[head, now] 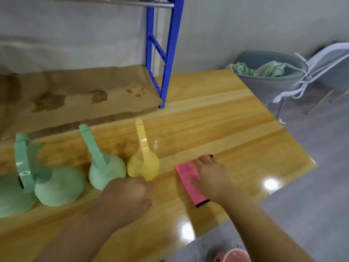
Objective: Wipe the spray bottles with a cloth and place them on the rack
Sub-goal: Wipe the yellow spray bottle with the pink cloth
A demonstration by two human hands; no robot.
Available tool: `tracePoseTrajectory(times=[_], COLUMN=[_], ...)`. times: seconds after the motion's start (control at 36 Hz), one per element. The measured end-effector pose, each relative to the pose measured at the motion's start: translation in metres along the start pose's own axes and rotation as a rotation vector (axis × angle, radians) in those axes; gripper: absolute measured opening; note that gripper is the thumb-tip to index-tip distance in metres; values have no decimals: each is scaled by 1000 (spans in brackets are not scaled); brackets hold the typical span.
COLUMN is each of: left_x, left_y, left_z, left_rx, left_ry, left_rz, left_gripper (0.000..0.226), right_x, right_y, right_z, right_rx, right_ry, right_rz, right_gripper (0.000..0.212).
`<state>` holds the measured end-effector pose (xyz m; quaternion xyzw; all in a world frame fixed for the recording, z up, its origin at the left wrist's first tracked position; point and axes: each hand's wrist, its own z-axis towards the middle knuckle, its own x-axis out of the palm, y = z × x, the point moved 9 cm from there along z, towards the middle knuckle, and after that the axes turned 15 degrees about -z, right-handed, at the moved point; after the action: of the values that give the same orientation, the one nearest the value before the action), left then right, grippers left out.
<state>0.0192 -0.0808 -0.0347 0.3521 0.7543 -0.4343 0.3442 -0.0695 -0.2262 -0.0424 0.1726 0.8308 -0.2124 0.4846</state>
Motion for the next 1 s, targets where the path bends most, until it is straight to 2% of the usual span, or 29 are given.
tracePoseTrajectory(times=[0.08, 0.17, 0.31, 0.44, 0.61, 0.75, 0.86, 1.0], left_x=[5, 8, 8, 9, 14, 14, 1, -21], left_y=[8, 12, 18, 21, 17, 17, 24, 26], left_z=[5, 8, 3, -8, -22, -28, -33, -42], left_rx=[12, 29, 80, 75, 52, 18, -17, -34], left_ry=[-55, -110, -205, -284, -340, -400, -539, -804], left_rz=[20, 34, 64, 122, 64, 9, -129, -315], left_gripper=[34, 36, 33, 32, 35, 35, 35, 54], right_x=[5, 19, 29, 33, 39, 45, 44, 26], right_y=[5, 7, 2, 1, 3, 4, 2, 3], right_z=[13, 21, 24, 18, 8, 0, -5, -16], right_rx=[-24, -32, -14, -20, 12, 44, 51, -15], right_ry=[-61, -26, -93, -184, -294, -342, -367, -528], right_rz=[-52, -38, 9, -16, -61, -117, -116, 74], right_gripper=[59, 66, 68, 64, 46, 40, 40, 42])
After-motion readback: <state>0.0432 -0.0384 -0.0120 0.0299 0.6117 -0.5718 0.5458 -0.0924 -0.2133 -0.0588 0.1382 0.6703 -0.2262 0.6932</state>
